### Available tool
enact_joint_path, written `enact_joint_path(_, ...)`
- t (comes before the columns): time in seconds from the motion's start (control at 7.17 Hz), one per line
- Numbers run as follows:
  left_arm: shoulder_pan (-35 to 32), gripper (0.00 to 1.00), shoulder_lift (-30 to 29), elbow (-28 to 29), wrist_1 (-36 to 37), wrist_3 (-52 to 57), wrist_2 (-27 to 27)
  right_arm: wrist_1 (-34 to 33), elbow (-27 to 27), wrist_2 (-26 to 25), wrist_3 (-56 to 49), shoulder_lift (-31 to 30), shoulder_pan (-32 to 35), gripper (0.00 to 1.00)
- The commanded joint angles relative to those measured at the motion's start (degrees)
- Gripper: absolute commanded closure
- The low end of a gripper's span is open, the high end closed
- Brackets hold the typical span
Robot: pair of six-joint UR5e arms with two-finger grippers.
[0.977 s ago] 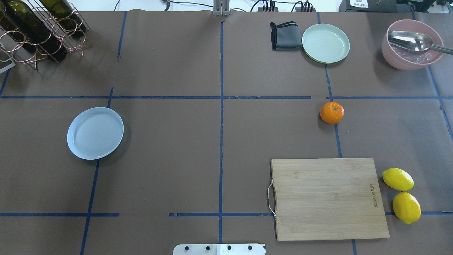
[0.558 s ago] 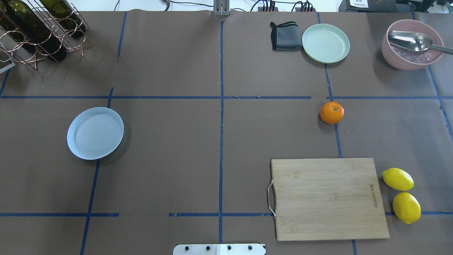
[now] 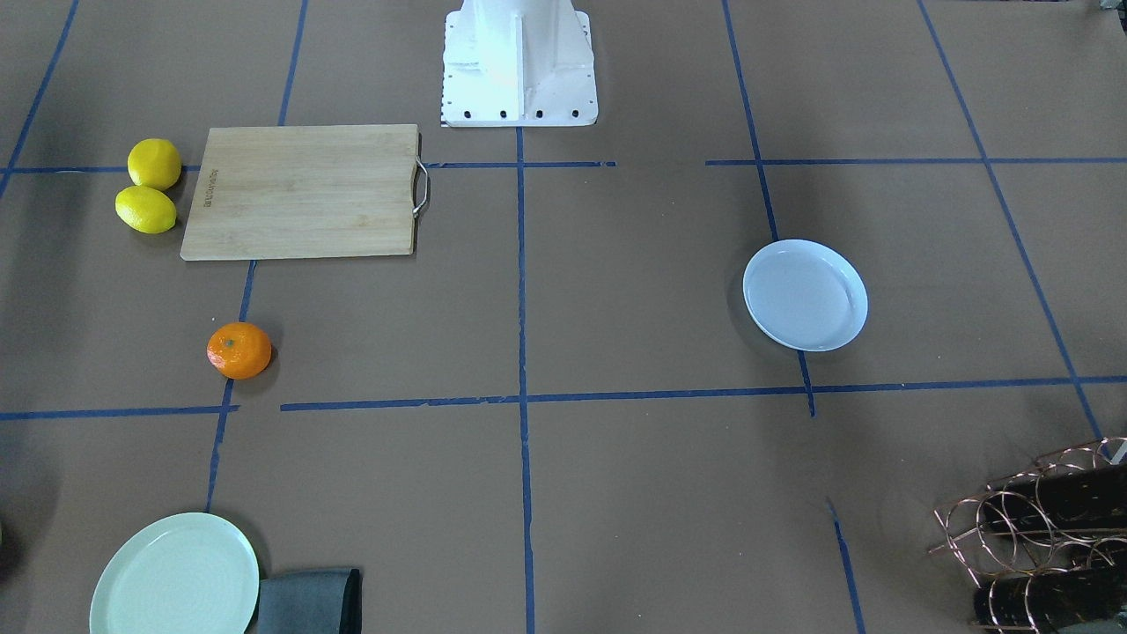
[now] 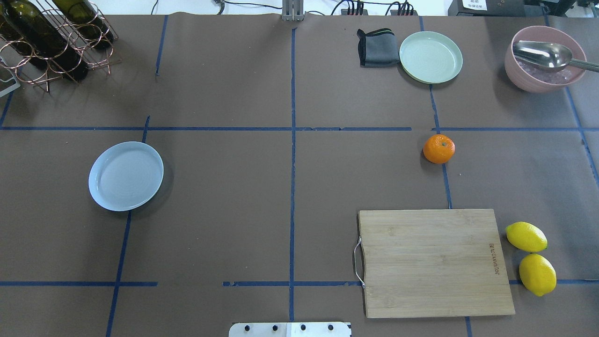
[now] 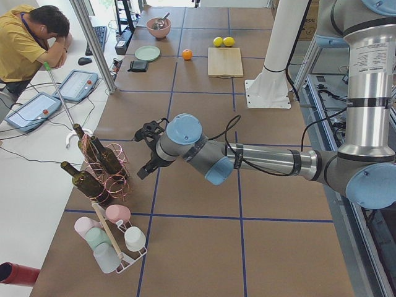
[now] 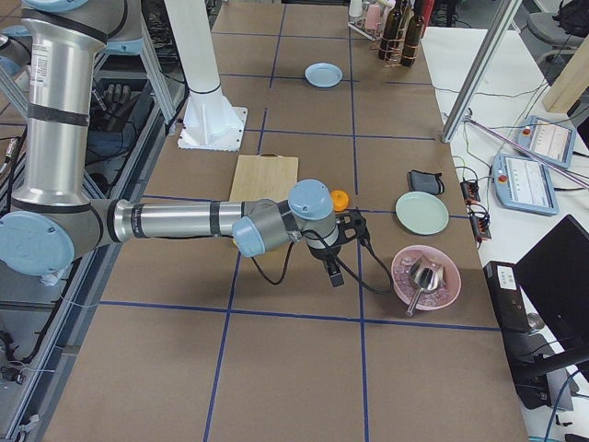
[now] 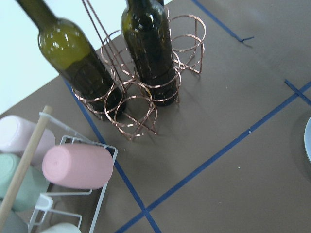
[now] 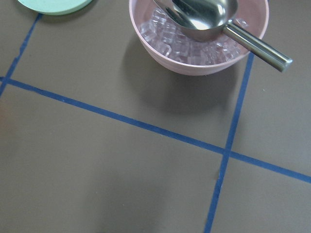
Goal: Pick orange to plate
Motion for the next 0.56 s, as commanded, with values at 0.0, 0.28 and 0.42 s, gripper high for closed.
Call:
enact_joint_path(0.0,13.1,0.0,0.3,0.3,-15.1,-16.0,7.3,7.7,-0.2,-0.2,10.6,0.3,-4.4,0.0)
enact_joint_path(0.28,24.4,0.0,0.5,1.2,-15.7,-33.4,11.7,10.8,-0.3,0.0,11.2,-0.9,-4.5,0.0)
enact_joint_path(0.42,29.3,0.0,2.2,1.1,-16.3,-38.6,18.3,10.8,-0.3,0.0,11.2,-1.1,-4.5,0.0)
